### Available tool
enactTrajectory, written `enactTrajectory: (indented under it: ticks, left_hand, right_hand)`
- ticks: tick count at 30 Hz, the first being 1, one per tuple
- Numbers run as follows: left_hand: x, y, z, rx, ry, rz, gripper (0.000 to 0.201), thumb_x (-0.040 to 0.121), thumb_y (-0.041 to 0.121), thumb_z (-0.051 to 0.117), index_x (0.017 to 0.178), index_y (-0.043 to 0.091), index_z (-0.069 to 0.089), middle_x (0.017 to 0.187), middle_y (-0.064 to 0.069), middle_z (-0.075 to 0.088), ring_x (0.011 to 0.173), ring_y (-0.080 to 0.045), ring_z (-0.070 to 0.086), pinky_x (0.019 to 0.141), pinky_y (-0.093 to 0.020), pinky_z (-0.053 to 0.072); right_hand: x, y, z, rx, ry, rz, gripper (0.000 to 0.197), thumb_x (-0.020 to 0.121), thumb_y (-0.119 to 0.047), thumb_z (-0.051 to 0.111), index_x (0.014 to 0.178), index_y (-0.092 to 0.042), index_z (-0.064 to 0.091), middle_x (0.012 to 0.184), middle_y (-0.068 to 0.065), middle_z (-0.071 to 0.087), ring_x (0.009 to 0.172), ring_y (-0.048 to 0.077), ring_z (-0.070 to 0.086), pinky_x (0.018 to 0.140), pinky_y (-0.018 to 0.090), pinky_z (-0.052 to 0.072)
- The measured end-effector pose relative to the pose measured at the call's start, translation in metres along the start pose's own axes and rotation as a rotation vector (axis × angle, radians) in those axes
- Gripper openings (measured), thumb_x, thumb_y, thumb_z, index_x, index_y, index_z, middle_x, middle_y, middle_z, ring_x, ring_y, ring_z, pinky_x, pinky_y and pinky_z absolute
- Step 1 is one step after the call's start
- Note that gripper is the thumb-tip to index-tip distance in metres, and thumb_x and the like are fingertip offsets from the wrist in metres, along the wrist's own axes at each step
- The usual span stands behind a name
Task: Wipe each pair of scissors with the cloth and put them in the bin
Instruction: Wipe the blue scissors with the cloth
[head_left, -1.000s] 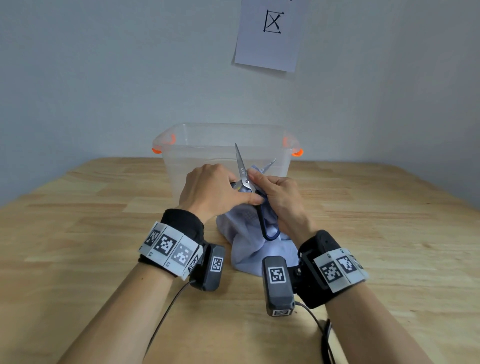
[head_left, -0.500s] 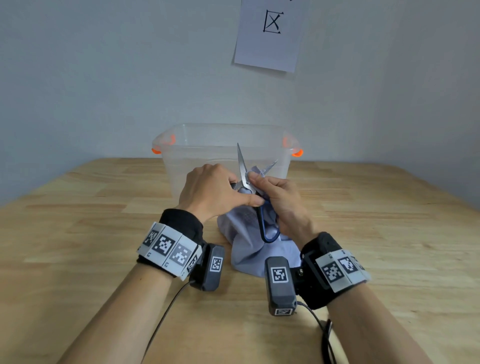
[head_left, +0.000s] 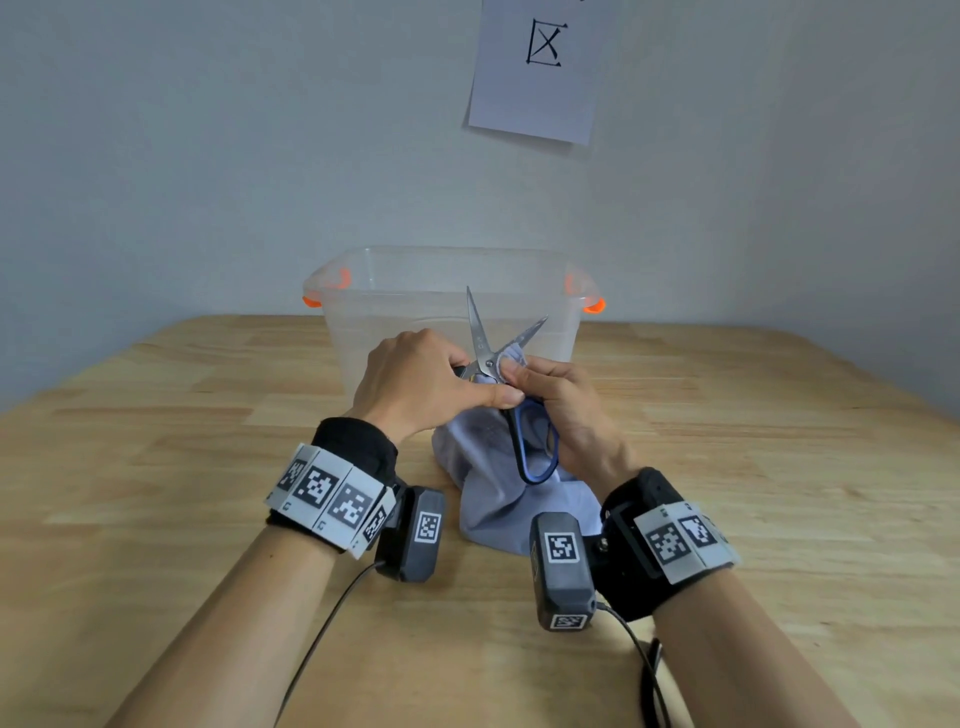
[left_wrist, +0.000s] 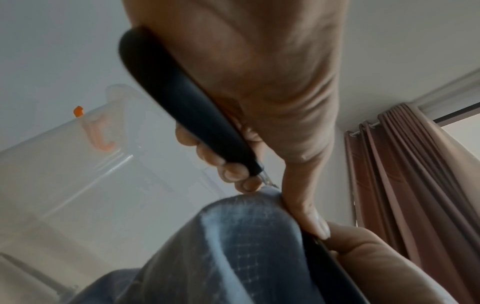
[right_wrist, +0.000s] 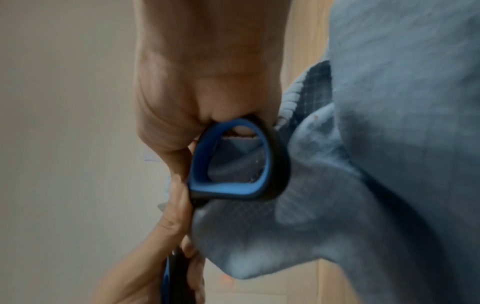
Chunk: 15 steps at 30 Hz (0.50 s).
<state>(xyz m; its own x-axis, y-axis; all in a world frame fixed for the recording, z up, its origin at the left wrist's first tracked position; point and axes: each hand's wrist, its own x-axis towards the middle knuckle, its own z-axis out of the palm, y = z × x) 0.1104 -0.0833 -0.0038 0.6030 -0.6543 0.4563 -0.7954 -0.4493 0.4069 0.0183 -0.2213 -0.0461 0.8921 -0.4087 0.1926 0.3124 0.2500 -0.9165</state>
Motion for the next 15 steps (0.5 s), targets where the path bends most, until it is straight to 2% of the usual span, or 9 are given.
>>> enactTrajectory:
  ticks: [4,7,8,11,13,15]
  left_hand:
    - [-0.0001,0.0026,0.0007,0.013,-0.001,0.009,0.075,0.056,0.075,0.078,0.048,0.015,0.034,0.044,0.005,0.027,0.047,-0.016,0.026,0.05,-0.032,0.021]
    - [0.0001,0.0032,0.0005,0.025,-0.013,0.008,0.073,0.057,0.077,0.076,0.049,0.015,0.039,0.044,0.005,0.031,0.046,-0.016,0.03,0.049,-0.031,0.022]
    - [0.0002,0.0032,0.0004,0.026,-0.015,0.006,0.073,0.057,0.078,0.076,0.05,0.015,0.04,0.044,0.005,0.032,0.046,-0.017,0.032,0.05,-0.031,0.023]
    - [0.0002,0.0028,0.0011,0.031,-0.017,0.001,0.073,0.058,0.077,0.075,0.049,0.015,0.039,0.044,0.005,0.033,0.046,-0.016,0.033,0.051,-0.031,0.025]
    - [-0.0003,0.0028,0.0014,0.037,-0.017,0.001,0.072,0.058,0.077,0.075,0.049,0.014,0.042,0.043,0.005,0.035,0.045,-0.015,0.034,0.05,-0.031,0.026]
    - [0.0001,0.0029,0.0017,0.036,-0.013,0.003,0.071,0.058,0.078,0.075,0.05,0.014,0.044,0.043,0.005,0.035,0.045,-0.015,0.035,0.05,-0.031,0.026]
  right_hand:
    - [-0.0001,-0.0015,0.0025,-0.059,0.073,-0.028,0.021,0.093,-0.006,0.063,0.076,0.002,0.071,0.083,0.024,0.07,0.08,0.032,0.069,0.082,0.042,0.057]
    - [-0.0013,-0.0039,0.0055,-0.105,0.115,-0.059,0.027,0.095,-0.004,0.06,0.07,0.003,0.062,0.067,0.016,0.068,0.066,0.023,0.069,0.066,0.031,0.058]
    - [-0.001,-0.0031,0.0066,-0.128,0.133,-0.071,0.028,0.096,-0.006,0.061,0.07,0.005,0.062,0.067,0.016,0.068,0.065,0.023,0.068,0.065,0.03,0.057]
    - [0.0011,-0.0003,0.0066,-0.176,0.17,-0.104,0.034,0.095,-0.016,0.065,0.085,0.016,0.066,0.085,0.031,0.068,0.077,0.032,0.067,0.074,0.038,0.057]
    - [0.0019,0.0003,0.0064,-0.182,0.169,-0.103,0.036,0.094,-0.019,0.066,0.089,0.017,0.066,0.091,0.035,0.069,0.079,0.034,0.068,0.076,0.039,0.058]
    - [0.0025,-0.0005,0.0046,-0.185,0.161,-0.103,0.038,0.094,-0.02,0.067,0.092,0.018,0.066,0.096,0.039,0.066,0.082,0.035,0.067,0.082,0.046,0.056]
